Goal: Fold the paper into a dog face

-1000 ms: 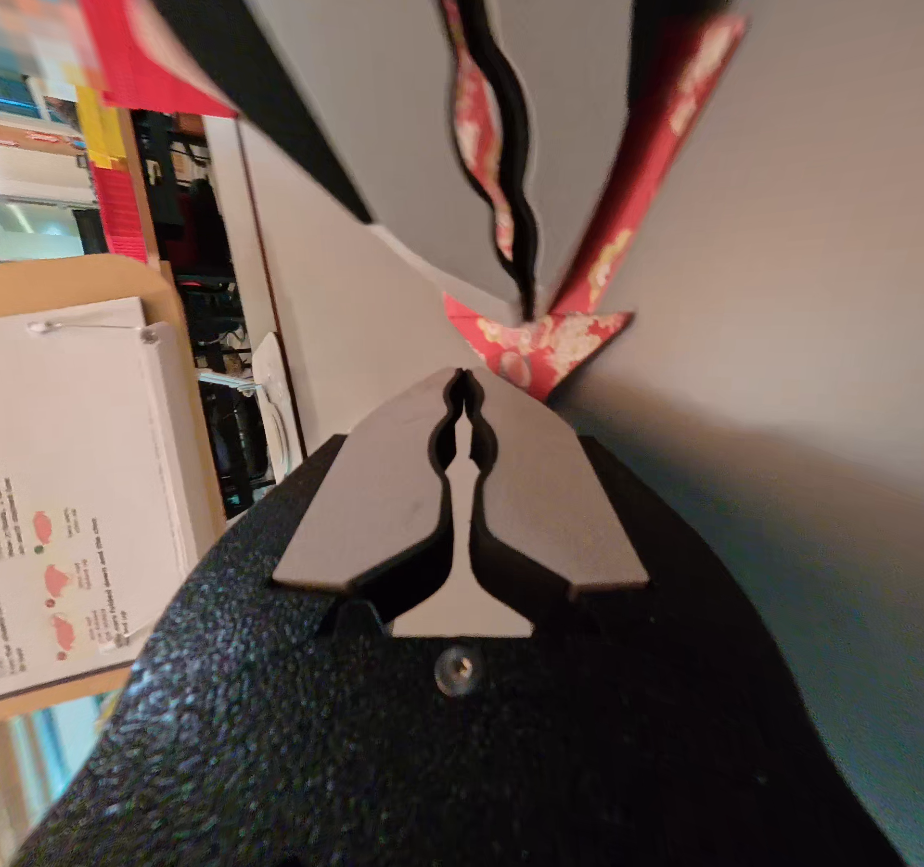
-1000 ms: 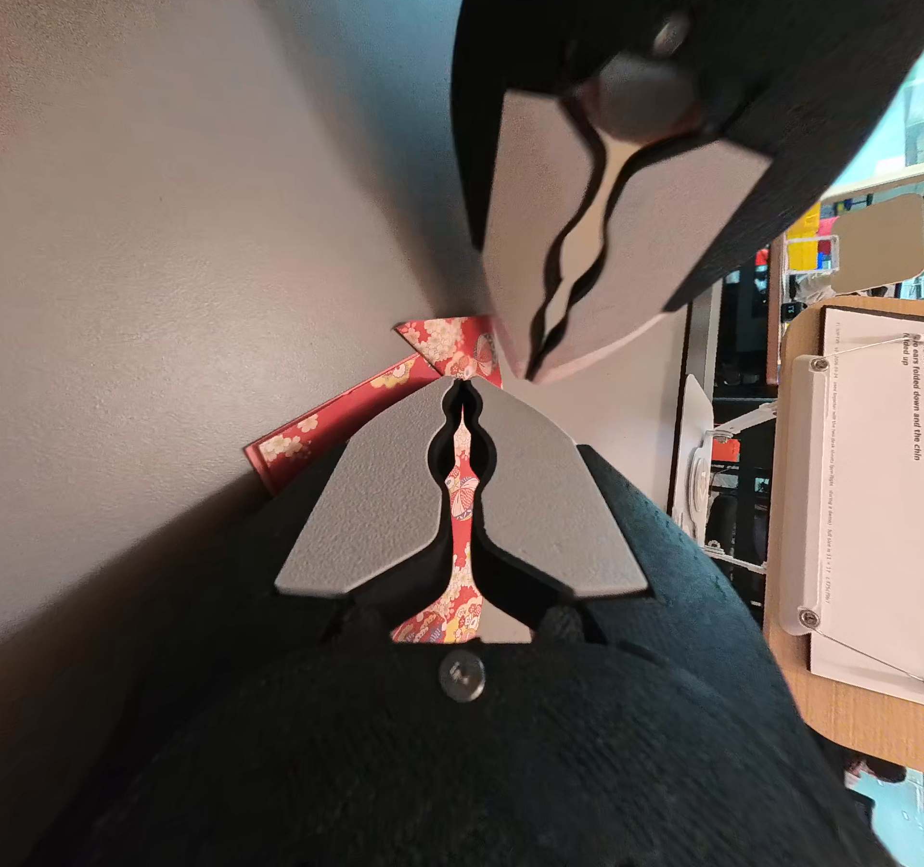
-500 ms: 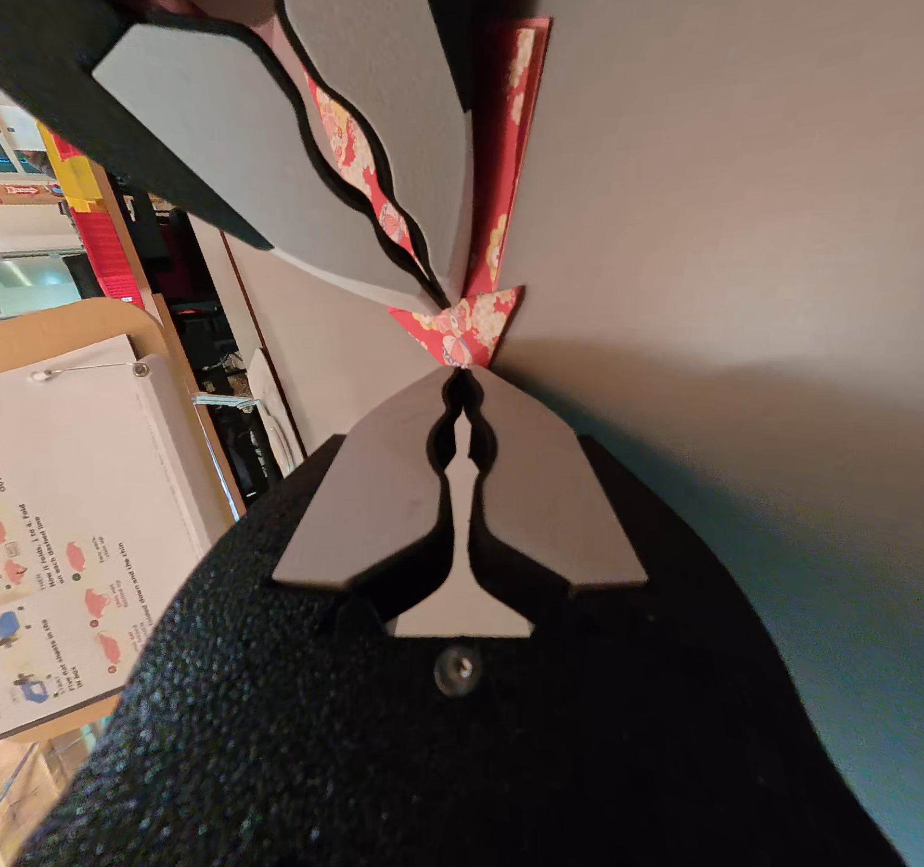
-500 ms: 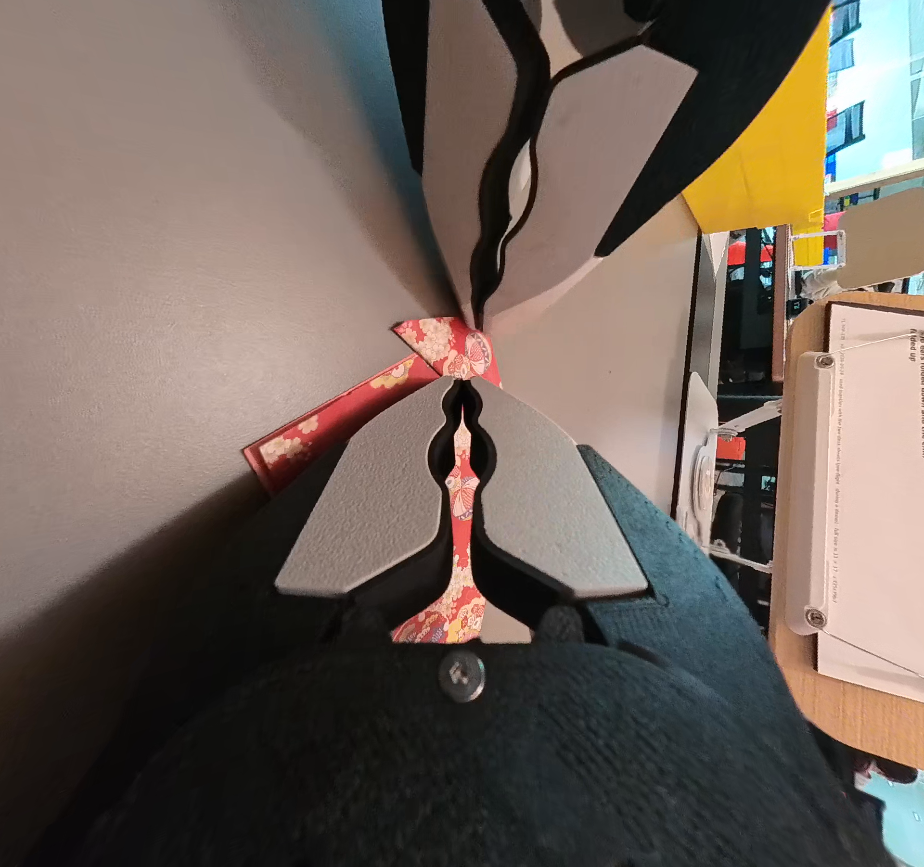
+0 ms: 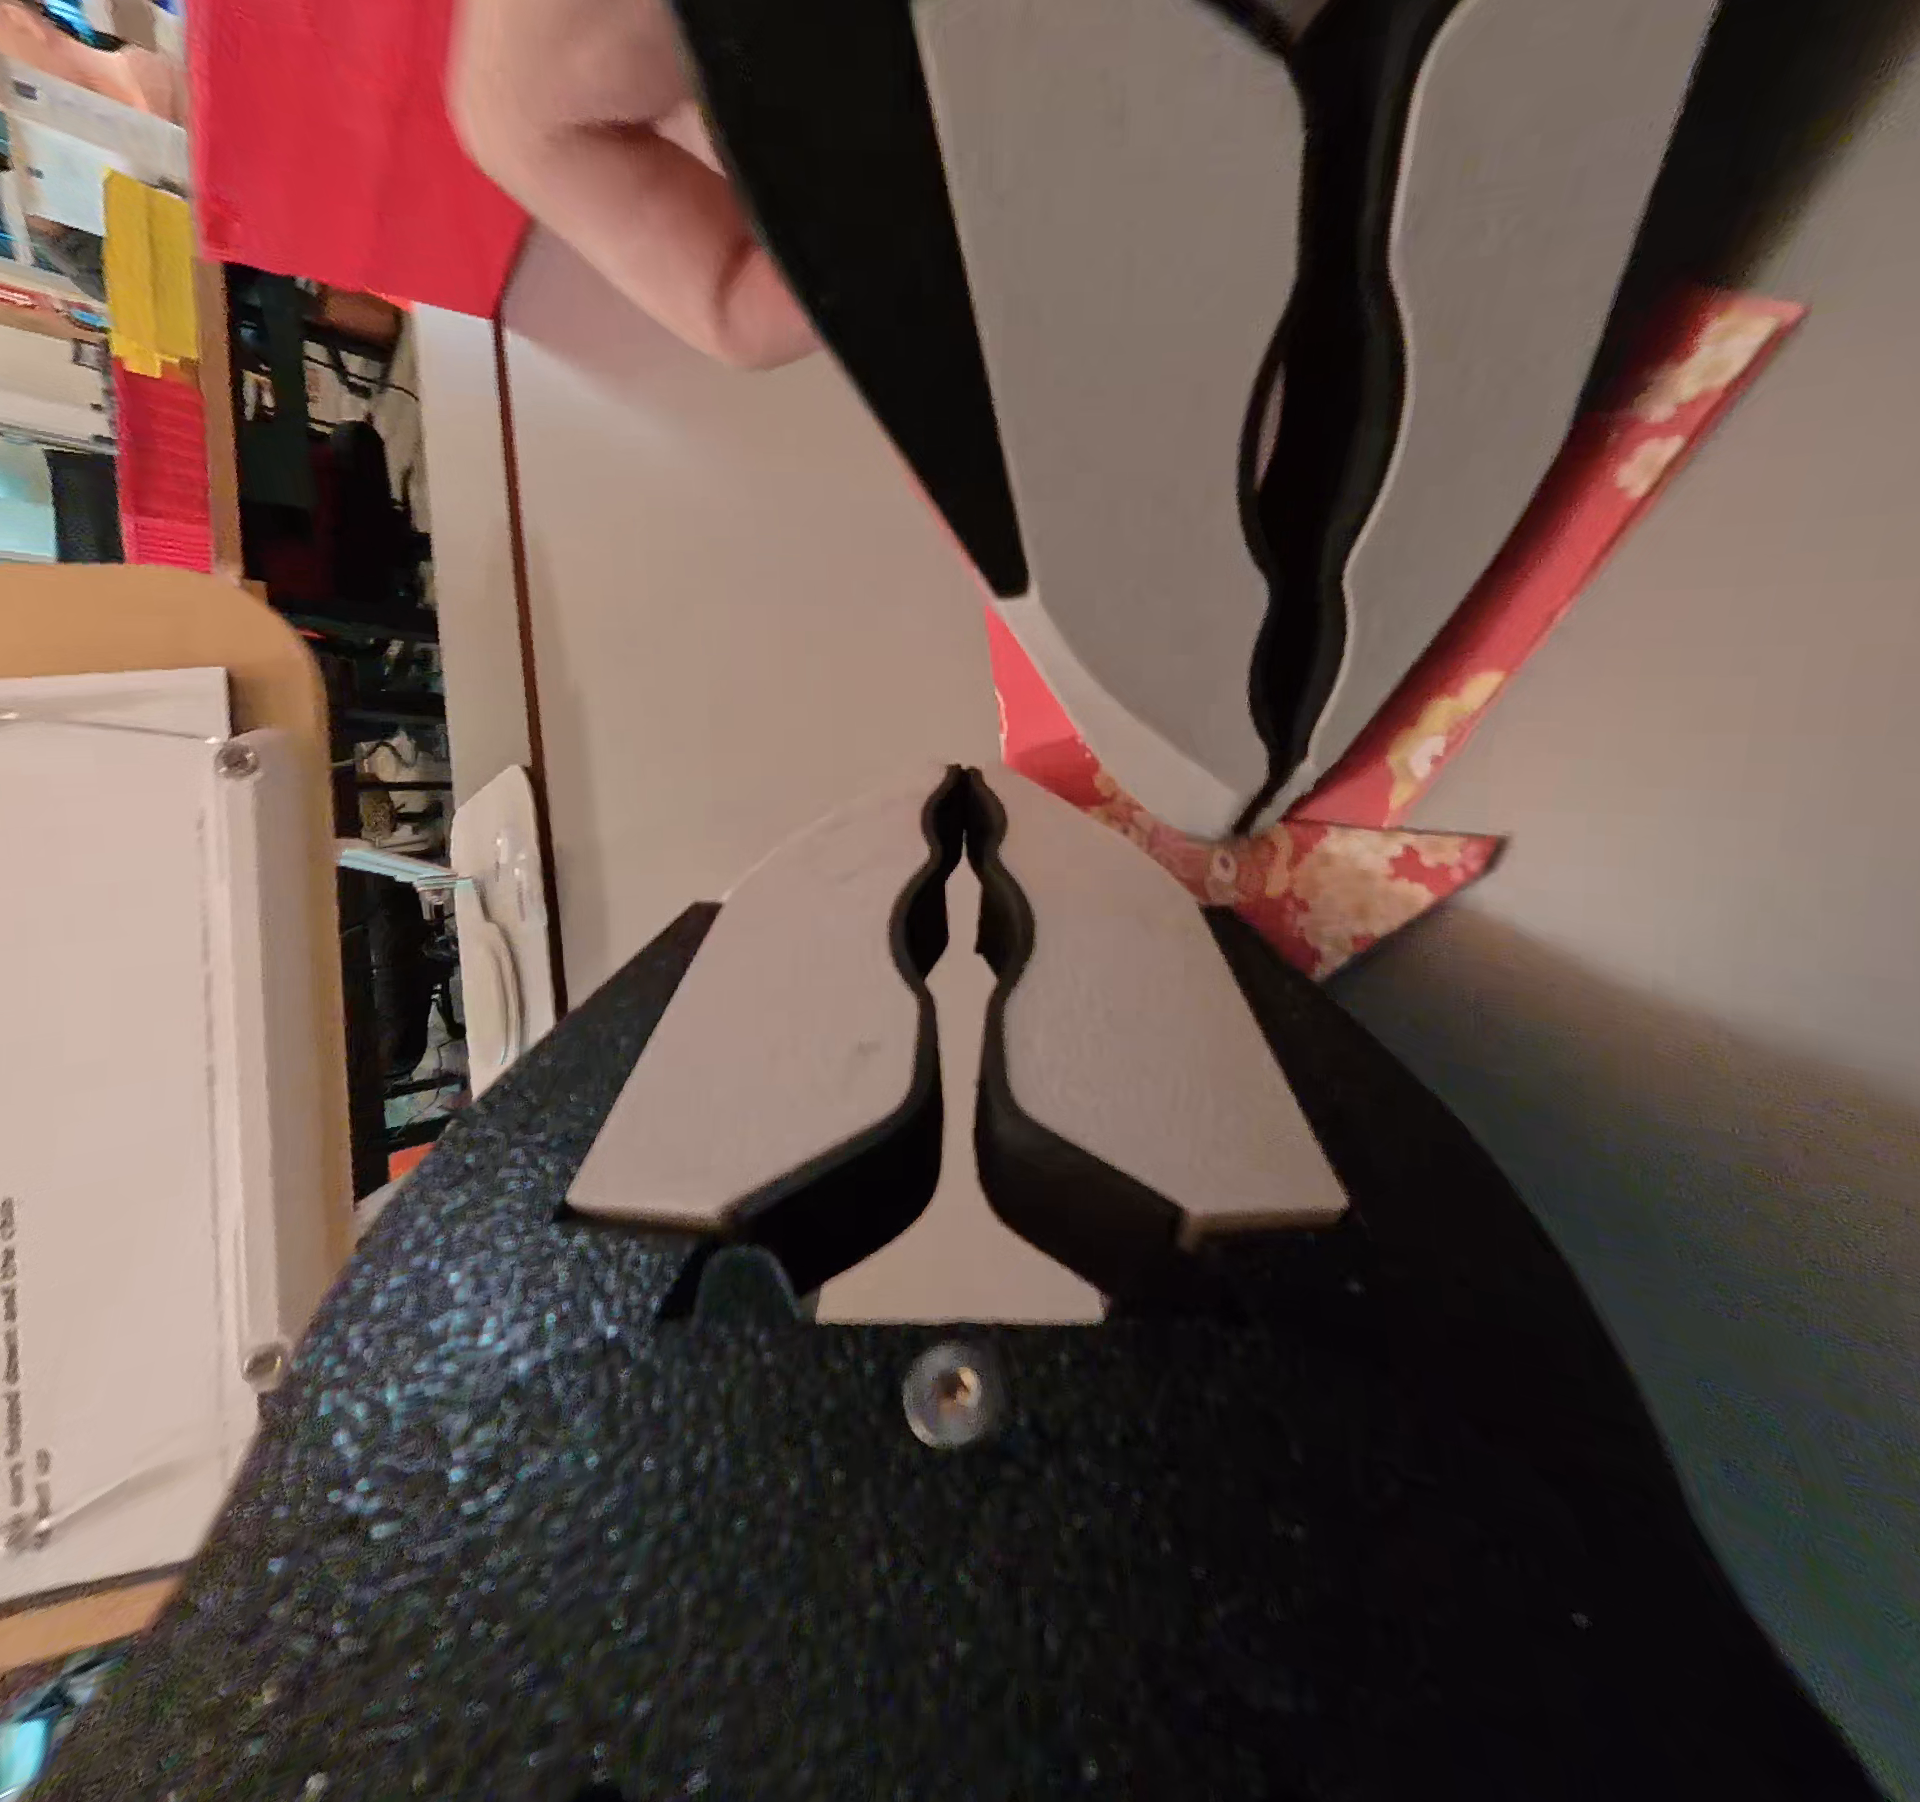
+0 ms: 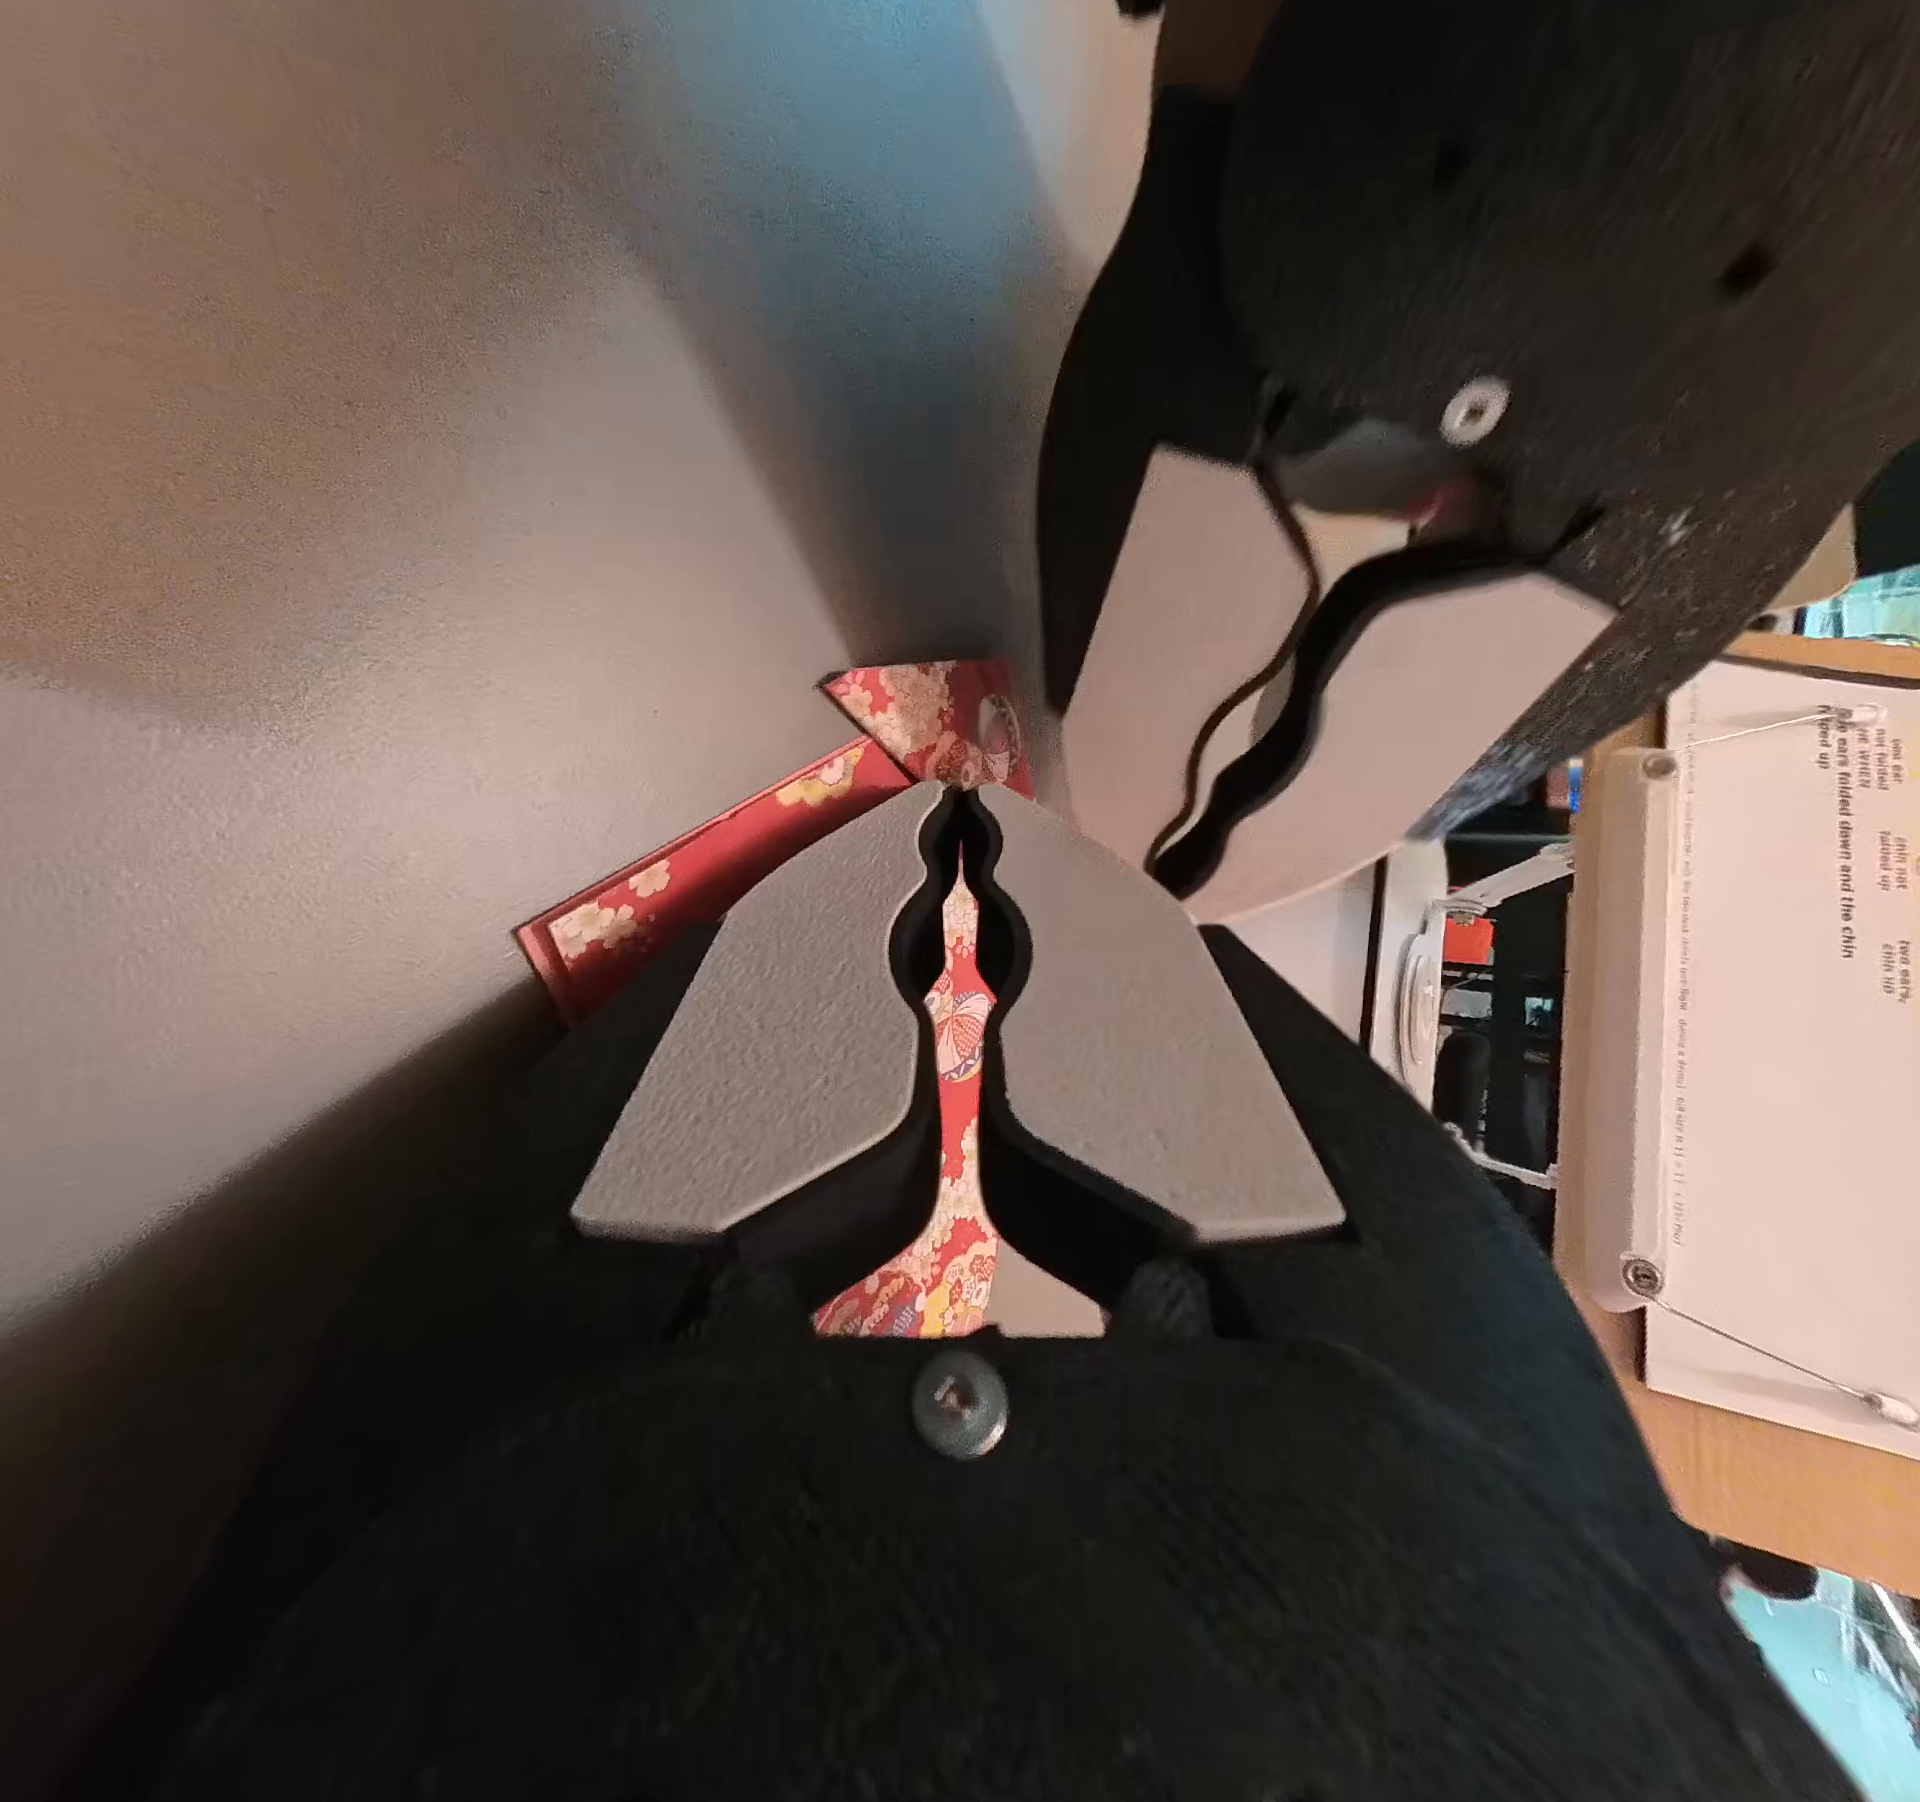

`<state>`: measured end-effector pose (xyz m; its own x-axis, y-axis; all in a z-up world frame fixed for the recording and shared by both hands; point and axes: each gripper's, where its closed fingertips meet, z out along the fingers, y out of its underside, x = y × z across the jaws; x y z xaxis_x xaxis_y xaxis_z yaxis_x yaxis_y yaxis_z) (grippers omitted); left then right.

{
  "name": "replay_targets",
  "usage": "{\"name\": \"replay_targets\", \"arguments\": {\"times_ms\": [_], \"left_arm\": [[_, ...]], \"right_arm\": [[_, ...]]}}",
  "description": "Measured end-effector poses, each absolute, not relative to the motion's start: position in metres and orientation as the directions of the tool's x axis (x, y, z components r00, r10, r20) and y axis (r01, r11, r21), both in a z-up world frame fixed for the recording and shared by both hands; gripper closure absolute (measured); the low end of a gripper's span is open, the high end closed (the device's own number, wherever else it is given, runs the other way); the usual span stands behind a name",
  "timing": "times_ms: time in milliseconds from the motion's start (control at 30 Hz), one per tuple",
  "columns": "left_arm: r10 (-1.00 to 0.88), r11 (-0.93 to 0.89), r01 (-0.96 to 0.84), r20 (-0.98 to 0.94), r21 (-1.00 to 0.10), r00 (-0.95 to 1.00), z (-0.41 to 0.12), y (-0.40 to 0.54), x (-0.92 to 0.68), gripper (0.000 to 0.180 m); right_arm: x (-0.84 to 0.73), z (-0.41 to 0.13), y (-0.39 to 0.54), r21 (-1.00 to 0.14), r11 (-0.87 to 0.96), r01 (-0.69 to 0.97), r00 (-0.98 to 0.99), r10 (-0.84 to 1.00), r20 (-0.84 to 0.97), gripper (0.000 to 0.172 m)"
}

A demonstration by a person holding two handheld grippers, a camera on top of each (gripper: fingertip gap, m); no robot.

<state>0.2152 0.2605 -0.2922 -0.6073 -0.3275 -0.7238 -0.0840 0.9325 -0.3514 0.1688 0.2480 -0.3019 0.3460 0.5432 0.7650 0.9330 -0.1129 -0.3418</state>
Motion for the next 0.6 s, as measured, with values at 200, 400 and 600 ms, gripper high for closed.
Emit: {"name": "replay_targets", "arguments": {"times_ms": [200, 400, 600], "left_arm": [[-0.305, 0.942, -0.087, -0.721, -0.323, -0.622, -0.305, 0.261, 0.221, 0.18], [-0.323, 0.931, -0.078, -0.707, -0.356, -0.629, -0.305, 0.261, 0.207, 0.18], [-0.349, 0.917, -0.095, -0.666, -0.387, -0.66, -0.306, 0.26, 0.179, 0.18]], "right_arm": [[0.169, -0.301, 0.248, -0.352, -0.112, 0.929, 0.354, 0.538, 0.765, 0.171], [0.169, -0.302, 0.248, -0.359, -0.119, 0.926, 0.364, 0.541, 0.759, 0.171], [0.169, -0.301, 0.248, -0.372, -0.12, 0.92, 0.375, 0.543, 0.751, 0.171]]}}
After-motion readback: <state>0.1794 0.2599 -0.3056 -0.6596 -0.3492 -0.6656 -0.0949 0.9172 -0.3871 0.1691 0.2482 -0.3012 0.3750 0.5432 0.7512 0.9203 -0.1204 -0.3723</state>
